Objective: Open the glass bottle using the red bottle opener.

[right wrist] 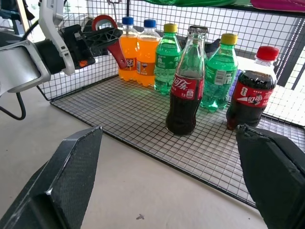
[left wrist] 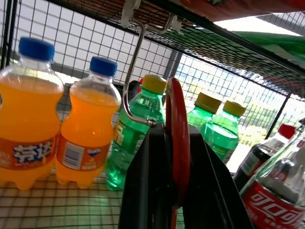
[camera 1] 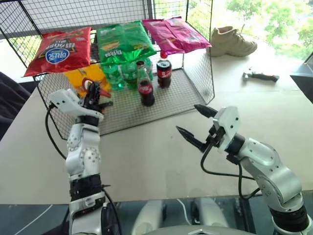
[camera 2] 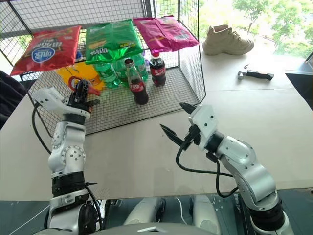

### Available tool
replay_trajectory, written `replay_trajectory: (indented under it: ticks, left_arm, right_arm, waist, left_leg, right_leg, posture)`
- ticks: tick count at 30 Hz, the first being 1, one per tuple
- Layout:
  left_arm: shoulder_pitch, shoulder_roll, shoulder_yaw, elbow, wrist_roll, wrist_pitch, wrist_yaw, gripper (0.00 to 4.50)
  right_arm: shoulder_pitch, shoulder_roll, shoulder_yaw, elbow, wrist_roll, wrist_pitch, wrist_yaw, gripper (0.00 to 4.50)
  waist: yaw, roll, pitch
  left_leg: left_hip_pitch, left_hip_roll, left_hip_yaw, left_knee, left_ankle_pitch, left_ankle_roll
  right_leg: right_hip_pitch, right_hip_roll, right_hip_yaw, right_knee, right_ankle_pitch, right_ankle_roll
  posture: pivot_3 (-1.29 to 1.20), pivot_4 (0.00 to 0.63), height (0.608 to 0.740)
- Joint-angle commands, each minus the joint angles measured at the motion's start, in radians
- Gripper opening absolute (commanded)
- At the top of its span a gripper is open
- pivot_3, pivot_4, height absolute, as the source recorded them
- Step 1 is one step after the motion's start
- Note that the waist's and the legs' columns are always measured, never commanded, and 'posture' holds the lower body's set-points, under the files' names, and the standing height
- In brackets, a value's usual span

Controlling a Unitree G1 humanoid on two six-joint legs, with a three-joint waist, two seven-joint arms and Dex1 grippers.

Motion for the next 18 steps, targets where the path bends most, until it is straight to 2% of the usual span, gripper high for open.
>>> replay_trajectory:
  ticks: [1, 10, 14, 18]
  left_arm:
    - [-0.003, 0.006, 0.030, -0.071, -0.096, 0.054, -0.013, 0.18]
    - [0.048, 0.004, -0.010, -0.151, -0.266, 0.204, -0.113, 0.18]
    - [0.072, 0.000, -0.064, -0.200, -0.368, 0.312, -0.193, 0.18]
    - [0.088, 0.013, -0.125, -0.239, -0.474, 0.440, -0.261, 0.18]
  right_arm:
    - [-0.010, 0.003, 0.001, -0.021, 0.002, -0.026, 0.006, 4.50]
    - [-0.009, 0.027, 0.002, -0.026, 0.019, -0.041, 0.015, 4.50]
    - [-0.014, 0.032, 0.009, -0.016, 0.031, -0.028, 0.021, 4.50]
    - [-0.042, 0.042, 0.007, -0.005, 0.148, 0.135, 0.024, 4.50]
  waist:
    - [0.000, 0.000, 0.000]
    - [0.000, 0.000, 0.000]
    - [0.001, 0.000, 0.000]
    - [-0.001, 0.000, 0.000]
  left_leg:
    - [0.000, 0.000, 0.000, 0.000, 0.000, 0.000]
    - [0.000, 0.000, 0.000, 0.000, 0.000, 0.000]
    - [0.000, 0.000, 0.000, 0.000, 0.000, 0.000]
    - [0.000, 0.000, 0.000, 0.000, 0.000, 0.000]
  right_leg:
    - [0.000, 0.002, 0.000, 0.000, 0.000, 0.000]
    - [0.000, 0.002, 0.000, 0.000, 0.000, 0.000]
    - [0.000, 0.002, 0.001, 0.000, 0.000, 0.000]
    - [0.000, 0.002, 0.001, 0.000, 0.000, 0.000]
  posture:
    - [0.00, 0.150, 0.740]
    - [0.00, 0.150, 0.740]
    - [0.00, 0.150, 0.740]
    - [0.00, 0.150, 0.740]
